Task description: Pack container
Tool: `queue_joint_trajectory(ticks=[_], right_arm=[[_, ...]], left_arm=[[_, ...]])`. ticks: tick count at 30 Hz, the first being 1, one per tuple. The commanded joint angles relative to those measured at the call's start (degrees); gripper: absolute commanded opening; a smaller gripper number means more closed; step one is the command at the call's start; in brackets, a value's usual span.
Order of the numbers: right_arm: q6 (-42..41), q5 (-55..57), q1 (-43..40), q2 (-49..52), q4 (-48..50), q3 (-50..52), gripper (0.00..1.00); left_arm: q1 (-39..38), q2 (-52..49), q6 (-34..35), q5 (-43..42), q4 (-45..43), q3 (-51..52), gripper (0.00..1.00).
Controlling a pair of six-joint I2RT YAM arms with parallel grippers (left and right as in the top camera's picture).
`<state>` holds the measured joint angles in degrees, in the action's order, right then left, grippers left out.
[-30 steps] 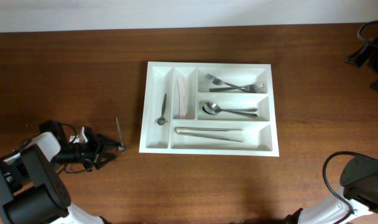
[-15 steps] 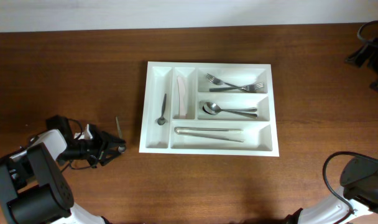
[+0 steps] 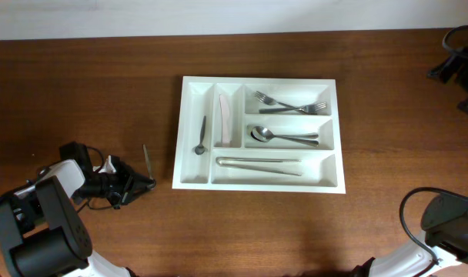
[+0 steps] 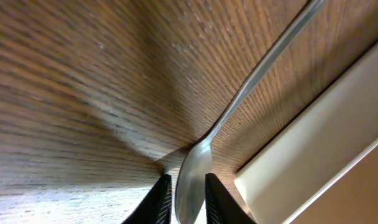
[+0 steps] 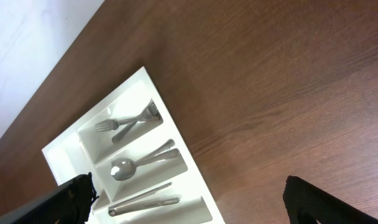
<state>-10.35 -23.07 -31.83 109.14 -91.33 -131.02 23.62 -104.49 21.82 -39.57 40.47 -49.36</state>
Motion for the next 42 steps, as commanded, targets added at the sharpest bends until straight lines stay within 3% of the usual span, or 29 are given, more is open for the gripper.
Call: queue_joint_trajectory(ticks=[1, 5, 9, 11, 20, 23, 29, 34, 42], right_arm=[[0.0, -0.5, -0.1, 0.2, 0.0, 0.3, 0.99], [0.0, -0.5, -0.1, 0.2, 0.0, 0.3, 0.99], [0.0, -0.5, -0.1, 0.2, 0.0, 0.3, 0.99], [0.0, -0.5, -0.1, 0.2, 0.0, 0.3, 0.99], [0.0, -0.5, -0.1, 0.2, 0.0, 0.3, 0.99], [0.0, -0.5, -0.1, 0.2, 0.0, 0.3, 0.99], [0.0, -0.5, -0.1, 0.2, 0.0, 0.3, 0.99], [0.0, -0.5, -0.1, 0.2, 0.0, 0.3, 0.99], [0.0, -0.5, -0.1, 0.2, 0.0, 0.3, 0.99]], left_arm=[[-0.2, -1.1, 0.0, 4.5, -0.4, 0.9, 0.17], [-0.2, -1.0, -0.1, 4.1, -1.0, 0.9, 0.14], [-0.2, -1.0, -5.0, -2.1, -3.6, 0.9, 0.09], [-0.2, -1.0, -5.2, -4.8, -5.0, 0.9, 0.02], [-0.2, -1.0, -5.7, -6.2, -5.8, 0.9, 0.02], [-0.2, -1.0, -10.1, -15.8, -9.3, 0.9, 0.02], [-0.3, -1.0, -10.1, -35.6, -19.5, 0.0, 0.02], [-1.9, 0.3, -10.1, -37.9, -19.3, -0.3, 0.02], [-10.6, 6.4, -10.1, -37.9, -19.4, -6.7, 0.02]])
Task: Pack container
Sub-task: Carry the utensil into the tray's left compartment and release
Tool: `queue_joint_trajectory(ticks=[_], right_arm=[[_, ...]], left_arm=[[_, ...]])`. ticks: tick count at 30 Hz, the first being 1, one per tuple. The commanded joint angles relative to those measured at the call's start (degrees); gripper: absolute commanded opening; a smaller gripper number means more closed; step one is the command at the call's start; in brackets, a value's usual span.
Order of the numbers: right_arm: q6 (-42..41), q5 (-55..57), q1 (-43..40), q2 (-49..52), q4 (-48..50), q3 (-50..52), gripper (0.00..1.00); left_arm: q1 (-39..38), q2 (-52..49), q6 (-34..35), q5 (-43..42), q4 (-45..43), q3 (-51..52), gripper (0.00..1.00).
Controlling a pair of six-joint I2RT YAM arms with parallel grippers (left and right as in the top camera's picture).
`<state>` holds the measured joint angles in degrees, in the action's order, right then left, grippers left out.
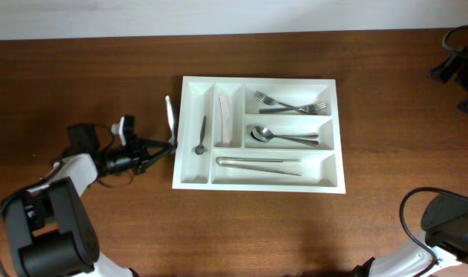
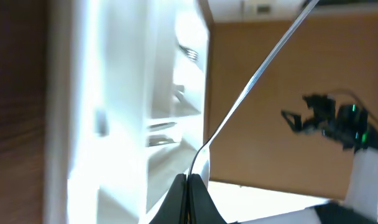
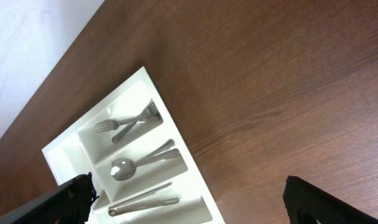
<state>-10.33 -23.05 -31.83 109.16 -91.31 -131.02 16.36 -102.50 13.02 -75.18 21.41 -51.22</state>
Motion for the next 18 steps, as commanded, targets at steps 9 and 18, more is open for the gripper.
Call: queue_joint_trajectory(ticks=[9, 18], right_arm=[[-0.1, -0.5, -0.1, 0.2, 0.0, 0.3, 0.99], [-0.1, -0.5, -0.1, 0.2, 0.0, 0.3, 0.99]], left_arm=[[-7.5, 5.7, -0.9, 9.4, 3.1, -9.6, 0.02], [-10.5, 5.7, 1.9, 26.5, 9.6, -9.6, 0.02]])
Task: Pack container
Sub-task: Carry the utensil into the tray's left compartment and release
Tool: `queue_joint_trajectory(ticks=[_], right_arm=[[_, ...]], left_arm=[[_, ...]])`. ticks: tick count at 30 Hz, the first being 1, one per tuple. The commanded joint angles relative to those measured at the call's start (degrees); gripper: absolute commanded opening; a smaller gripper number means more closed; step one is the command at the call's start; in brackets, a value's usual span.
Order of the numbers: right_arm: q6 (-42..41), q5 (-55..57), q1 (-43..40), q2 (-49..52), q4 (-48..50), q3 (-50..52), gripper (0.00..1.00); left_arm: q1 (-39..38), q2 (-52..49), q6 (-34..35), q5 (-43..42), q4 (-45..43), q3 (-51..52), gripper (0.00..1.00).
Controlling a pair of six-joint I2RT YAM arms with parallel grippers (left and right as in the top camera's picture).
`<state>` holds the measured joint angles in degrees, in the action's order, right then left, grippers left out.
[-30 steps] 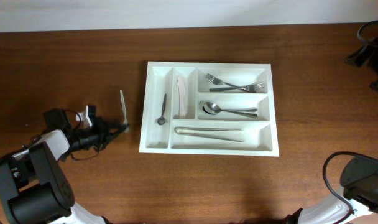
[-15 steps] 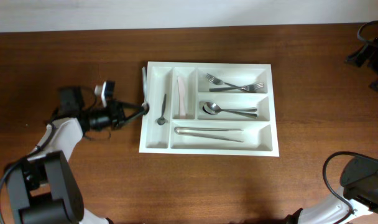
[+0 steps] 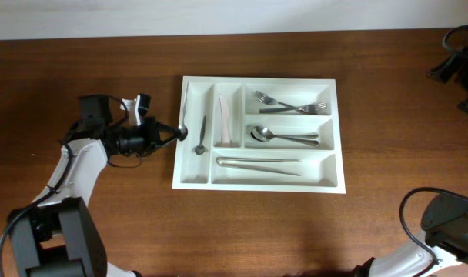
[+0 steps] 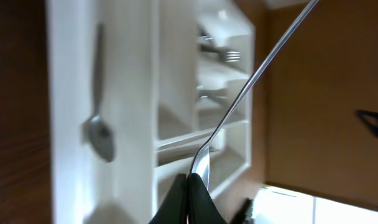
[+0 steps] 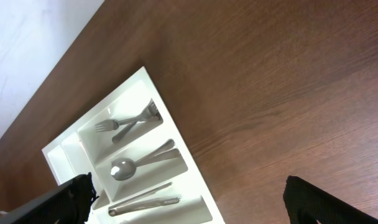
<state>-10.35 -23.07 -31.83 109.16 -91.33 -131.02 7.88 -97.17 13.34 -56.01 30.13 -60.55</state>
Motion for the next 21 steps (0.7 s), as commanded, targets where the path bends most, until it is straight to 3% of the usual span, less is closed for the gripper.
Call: queue_joint_trajectory(ticks=[1, 5, 18, 21], right_arm=[[0.0, -0.5, -0.1, 0.2, 0.0, 0.3, 0.99], [0.0, -0.5, -0.1, 0.2, 0.0, 0.3, 0.99], [0.0, -0.5, -0.1, 0.2, 0.0, 0.3, 0.99], [0.0, -0.5, -0.1, 0.2, 0.0, 0.3, 0.99]], left_arm=[[-2.8, 0.4, 2.3, 8.7, 1.4, -0.2, 0.02], [-4.9, 0.4, 2.9, 15.3, 3.1, -0.2, 0.02], [-5.2, -3.2, 2.5, 10.6, 3.4, -0.2, 0.02], [-5.2, -4.7, 5.2, 10.4, 4.7, -0.2, 0.02]])
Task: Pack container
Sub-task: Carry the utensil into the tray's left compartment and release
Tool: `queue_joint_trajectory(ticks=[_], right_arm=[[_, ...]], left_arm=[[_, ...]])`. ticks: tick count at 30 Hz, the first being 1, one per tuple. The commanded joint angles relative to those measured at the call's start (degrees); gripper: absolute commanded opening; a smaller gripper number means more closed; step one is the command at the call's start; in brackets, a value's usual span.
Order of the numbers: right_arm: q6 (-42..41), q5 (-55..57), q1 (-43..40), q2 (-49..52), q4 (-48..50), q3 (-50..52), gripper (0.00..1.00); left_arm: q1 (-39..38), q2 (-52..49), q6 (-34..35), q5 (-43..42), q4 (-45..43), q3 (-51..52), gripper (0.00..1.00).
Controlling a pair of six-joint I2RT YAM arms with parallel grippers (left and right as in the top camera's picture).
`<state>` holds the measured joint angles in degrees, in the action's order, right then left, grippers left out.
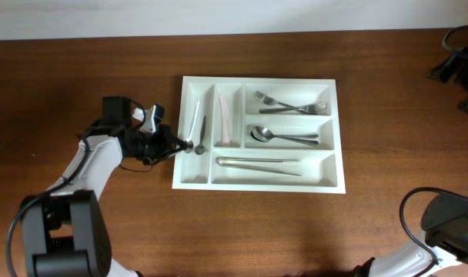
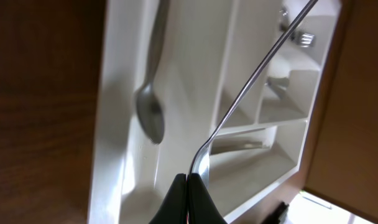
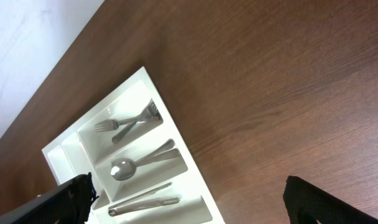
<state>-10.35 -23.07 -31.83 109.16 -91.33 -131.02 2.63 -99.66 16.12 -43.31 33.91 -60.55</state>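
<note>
A white cutlery tray [image 1: 332,135] lies mid-table. My left gripper [image 1: 182,144] is shut on the bowl end of a small spoon [image 1: 193,120], held over the tray's leftmost slot beside another small spoon [image 1: 202,137] lying there. In the left wrist view the held spoon [image 2: 251,81] slants up from the closed fingers [image 2: 187,199] above the lying spoon [image 2: 150,115]. My right gripper [image 3: 188,186] is wide open, high above the table, far from the tray [image 3: 195,193].
The other slots hold a pale flat utensil [image 1: 225,119], two forks [image 1: 290,104], big spoons [image 1: 284,138] and knives [image 1: 259,164]. A black fixture [image 1: 457,58] stands at the far right edge. Bare wood surrounds the tray.
My left gripper carried the small spoon from the tray's left rim to over the leftmost slot, a little rightward and nearer. The right arm is unchanged.
My left gripper first gripped the small spoon on the table, left of the tray's near corner. It then held the spoon lifted near the tray's left rim, then at the rim, and now over the leftmost slot. The right gripper stayed still and open.
</note>
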Motion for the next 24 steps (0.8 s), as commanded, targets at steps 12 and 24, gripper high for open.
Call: queue_joint_trajectory(ticks=[12, 24], right_arm=[[0.0, -0.5, -0.1, 0.2, 0.0, 0.3, 0.99], [0.0, -0.5, -0.1, 0.2, 0.0, 0.3, 0.99]], left_arm=[[0.0, -3.9, 7.6, -1.9, 0.4, -0.2, 0.11], [2.9, -3.3, 6.8, -15.5, -2.0, -3.9, 0.98]])
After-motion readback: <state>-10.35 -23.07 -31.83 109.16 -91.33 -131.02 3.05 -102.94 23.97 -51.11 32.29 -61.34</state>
